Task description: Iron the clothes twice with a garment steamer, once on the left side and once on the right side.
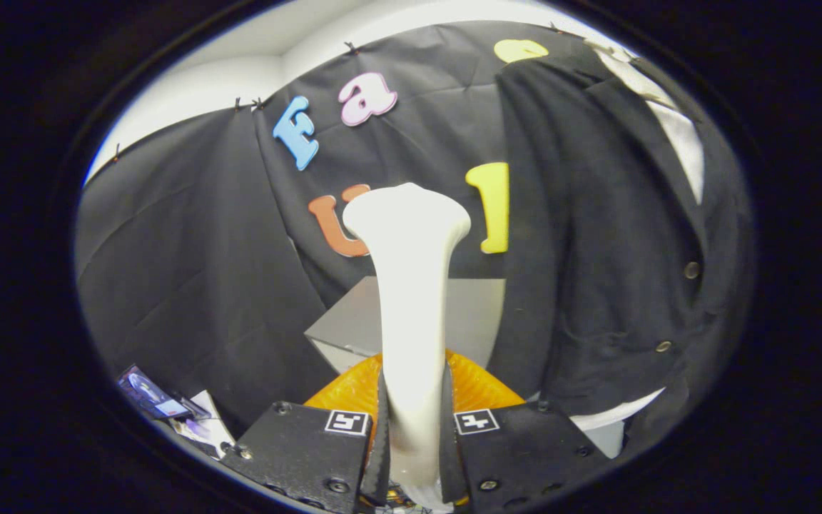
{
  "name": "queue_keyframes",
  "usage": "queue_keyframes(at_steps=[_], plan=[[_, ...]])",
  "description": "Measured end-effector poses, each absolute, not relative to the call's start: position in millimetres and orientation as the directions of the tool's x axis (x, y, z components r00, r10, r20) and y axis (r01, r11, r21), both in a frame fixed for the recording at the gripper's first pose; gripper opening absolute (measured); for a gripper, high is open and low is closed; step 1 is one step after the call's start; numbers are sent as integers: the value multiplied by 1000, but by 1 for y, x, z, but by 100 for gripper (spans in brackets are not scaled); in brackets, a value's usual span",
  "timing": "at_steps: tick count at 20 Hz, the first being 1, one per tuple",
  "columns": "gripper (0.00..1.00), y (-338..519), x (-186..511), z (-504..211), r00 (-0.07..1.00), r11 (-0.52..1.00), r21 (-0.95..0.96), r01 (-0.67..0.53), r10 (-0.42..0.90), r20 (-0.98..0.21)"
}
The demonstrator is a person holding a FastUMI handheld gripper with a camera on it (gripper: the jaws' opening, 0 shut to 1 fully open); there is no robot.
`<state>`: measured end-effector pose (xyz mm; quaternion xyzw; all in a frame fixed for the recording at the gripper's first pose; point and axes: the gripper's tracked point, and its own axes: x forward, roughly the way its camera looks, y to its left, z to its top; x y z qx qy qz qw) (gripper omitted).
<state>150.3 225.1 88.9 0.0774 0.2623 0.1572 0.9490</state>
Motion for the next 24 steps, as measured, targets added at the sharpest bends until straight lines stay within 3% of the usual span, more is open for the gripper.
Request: queue_keyframes(at_steps=[11, 24], plan=[[31, 63, 70, 129, 944, 987, 130, -98, 134, -302], [30, 28, 103, 216, 994, 998, -26, 59, -56, 94]])
